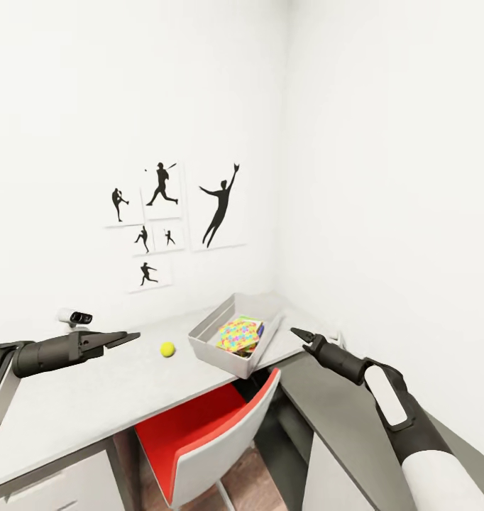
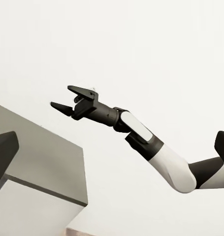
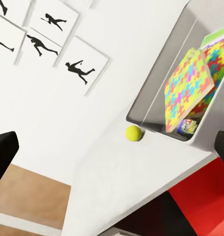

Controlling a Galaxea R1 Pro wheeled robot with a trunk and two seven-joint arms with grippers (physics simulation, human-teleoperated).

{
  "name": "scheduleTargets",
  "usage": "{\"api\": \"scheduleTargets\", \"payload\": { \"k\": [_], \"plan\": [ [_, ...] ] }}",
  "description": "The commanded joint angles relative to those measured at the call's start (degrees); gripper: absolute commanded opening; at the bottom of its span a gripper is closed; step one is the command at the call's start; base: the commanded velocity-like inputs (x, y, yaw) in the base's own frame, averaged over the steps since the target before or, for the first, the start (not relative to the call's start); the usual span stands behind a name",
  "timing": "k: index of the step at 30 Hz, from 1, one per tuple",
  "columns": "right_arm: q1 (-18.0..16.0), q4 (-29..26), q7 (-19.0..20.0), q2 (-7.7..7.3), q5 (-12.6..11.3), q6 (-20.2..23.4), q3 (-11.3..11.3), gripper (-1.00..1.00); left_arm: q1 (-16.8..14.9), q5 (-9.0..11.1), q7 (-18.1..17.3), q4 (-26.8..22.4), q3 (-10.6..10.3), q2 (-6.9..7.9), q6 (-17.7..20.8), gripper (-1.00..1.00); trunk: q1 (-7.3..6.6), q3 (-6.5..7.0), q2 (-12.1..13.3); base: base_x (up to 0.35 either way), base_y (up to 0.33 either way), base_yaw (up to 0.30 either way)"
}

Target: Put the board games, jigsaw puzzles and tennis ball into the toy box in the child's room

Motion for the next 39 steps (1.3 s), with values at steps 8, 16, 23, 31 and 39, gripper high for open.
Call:
{"api": "scheduleTargets", "payload": {
  "k": [8,16,23,31,39],
  "plan": [
    [0.0,0.1,0.1,0.02,-0.1,0.4,-0.1,1.00,0.0,0.0,-0.2,0.0,0.0,0.02,0.6,1.00,0.02,0.15,0.0,-0.094,-0.139,-0.058],
    [0.0,0.0,0.1,0.02,-0.1,0.4,-0.1,1.00,0.0,0.0,-0.2,0.0,0.0,0.02,0.6,1.00,0.02,0.16,0.0,-0.106,-0.016,-0.002],
    [0.0,0.1,0.1,0.02,-0.1,0.4,-0.1,1.00,0.0,0.0,-0.2,0.0,0.0,0.02,0.6,1.00,0.02,0.16,0.0,-0.021,-0.001,0.000],
    [0.0,0.0,0.2,0.02,-0.1,0.4,-0.1,1.00,0.0,0.0,-0.2,0.0,0.0,0.02,0.6,1.00,0.02,0.35,0.0,-0.001,0.000,0.157],
    [0.0,-0.8,0.1,0.02,-0.2,0.6,-0.1,1.00,0.0,0.0,-0.2,0.0,0.0,0.02,0.6,1.00,0.02,0.42,0.0,0.000,0.000,0.057]
  ]
}}
